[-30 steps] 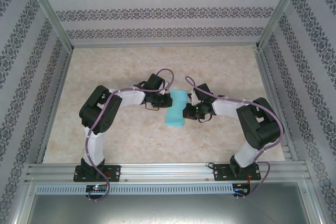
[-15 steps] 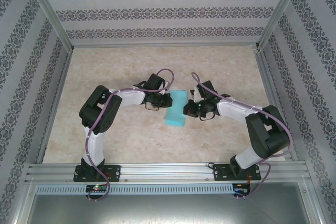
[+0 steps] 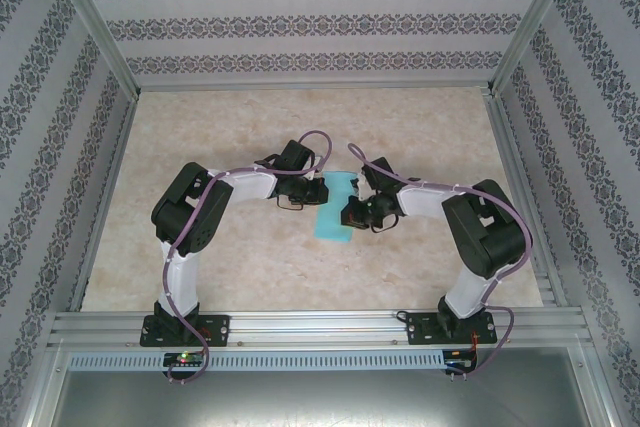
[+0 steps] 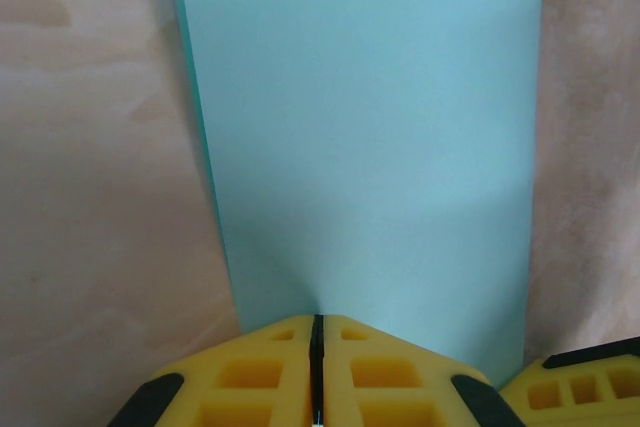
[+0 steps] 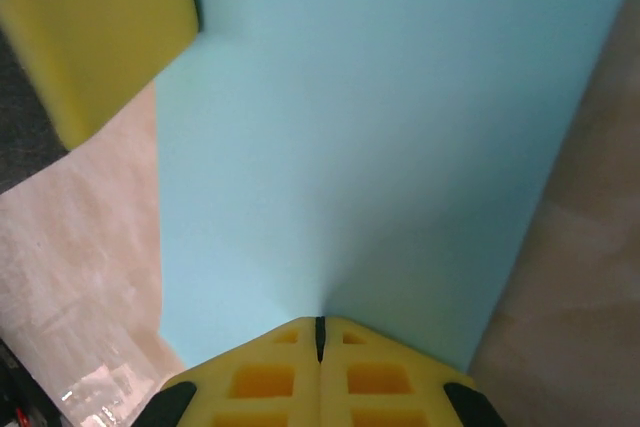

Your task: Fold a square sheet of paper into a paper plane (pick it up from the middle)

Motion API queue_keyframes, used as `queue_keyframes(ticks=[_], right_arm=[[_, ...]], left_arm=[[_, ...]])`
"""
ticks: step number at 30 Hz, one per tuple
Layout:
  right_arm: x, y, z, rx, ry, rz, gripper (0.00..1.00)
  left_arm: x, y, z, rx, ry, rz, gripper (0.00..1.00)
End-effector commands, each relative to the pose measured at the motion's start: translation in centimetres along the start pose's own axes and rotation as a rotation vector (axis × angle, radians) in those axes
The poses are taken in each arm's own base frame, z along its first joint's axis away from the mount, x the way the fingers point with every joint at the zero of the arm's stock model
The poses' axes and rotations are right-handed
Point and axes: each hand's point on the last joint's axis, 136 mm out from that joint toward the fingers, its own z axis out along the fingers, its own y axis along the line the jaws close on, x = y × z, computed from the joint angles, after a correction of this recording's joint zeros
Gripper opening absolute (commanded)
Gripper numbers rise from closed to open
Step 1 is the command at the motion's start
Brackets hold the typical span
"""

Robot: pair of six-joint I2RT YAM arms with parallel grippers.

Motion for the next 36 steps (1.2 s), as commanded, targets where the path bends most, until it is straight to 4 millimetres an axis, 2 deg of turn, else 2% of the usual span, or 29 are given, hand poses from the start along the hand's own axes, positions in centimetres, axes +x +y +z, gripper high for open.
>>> queue_keyframes(ticks=[1,9,15,18,25,29,36], right_arm=[[3.1,-2.1,0.2,0.063,0.076,0.012,0.02],[6.5,-4.6,-0.6,0.134,0.120,0.033,0.01],[8.0,-5.4,-1.8,0.163,0.119,0.041,0.01],[6.8,-3.7,-2.7,0.123,0.074,0.027,0.01],[2.6,3.1,-4.6,-0.099,-0.060,0.005,0.01],[1.8,3.6,-3.5,-0.081,-0.036,-0.017,0.01],[2.4,1.3,-0.7,0.012,0.041,-0.027,0.01]], left_arm=[[7.1,7.0,2.2,-0.227,0.221,-0.080,0.11],[7.2,7.2,2.1,-0.235,0.226,-0.080,0.11],[7.3,7.2,2.1,-0.234,0.228,-0.078,0.11],[7.3,7.2,2.1,-0.234,0.231,-0.077,0.11],[7.2,7.1,1.9,-0.234,0.229,-0.072,0.11],[7.2,7.1,2.0,-0.229,0.229,-0.074,0.11],[7.2,7.1,2.0,-0.230,0.226,-0.072,0.11]])
